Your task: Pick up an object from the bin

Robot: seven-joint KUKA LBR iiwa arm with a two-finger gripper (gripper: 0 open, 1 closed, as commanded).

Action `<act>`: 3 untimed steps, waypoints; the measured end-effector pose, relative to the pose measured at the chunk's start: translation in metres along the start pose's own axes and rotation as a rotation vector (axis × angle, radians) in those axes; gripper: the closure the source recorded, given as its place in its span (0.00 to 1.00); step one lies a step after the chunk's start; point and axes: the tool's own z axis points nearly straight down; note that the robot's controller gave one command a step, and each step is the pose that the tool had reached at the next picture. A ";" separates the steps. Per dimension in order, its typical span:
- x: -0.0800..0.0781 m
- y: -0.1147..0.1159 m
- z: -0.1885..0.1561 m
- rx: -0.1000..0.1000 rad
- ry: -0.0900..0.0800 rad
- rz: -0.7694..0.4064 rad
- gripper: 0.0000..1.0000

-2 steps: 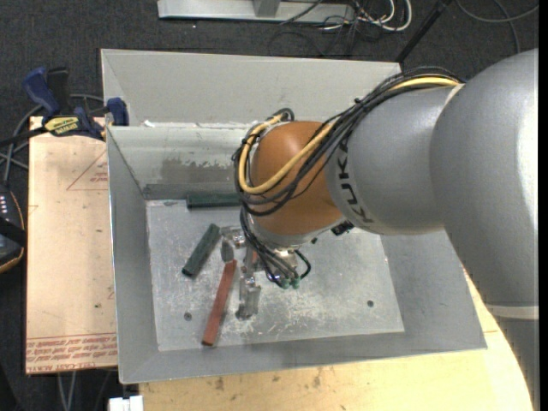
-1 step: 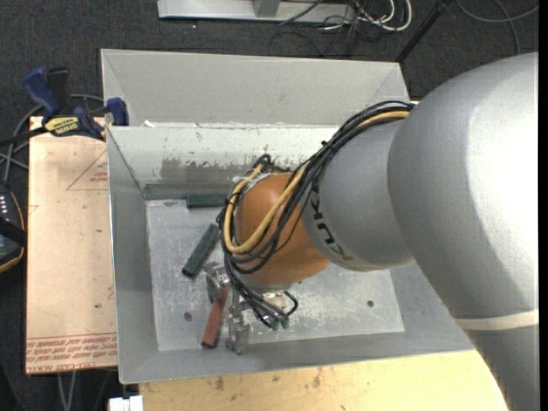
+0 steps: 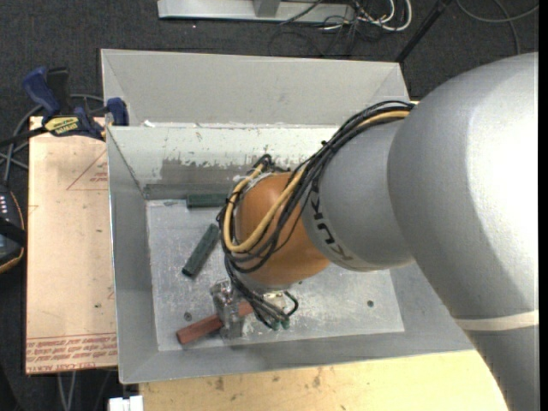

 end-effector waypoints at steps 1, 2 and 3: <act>-0.007 0.025 -0.172 -0.001 -0.003 -0.068 1.00; -0.032 -0.041 -0.174 0.003 0.004 -0.180 1.00; -0.031 -0.038 -0.174 0.000 0.006 -0.184 0.00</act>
Offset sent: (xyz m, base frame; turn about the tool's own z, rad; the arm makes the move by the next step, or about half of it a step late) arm -0.0032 0.0242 0.1680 -0.0687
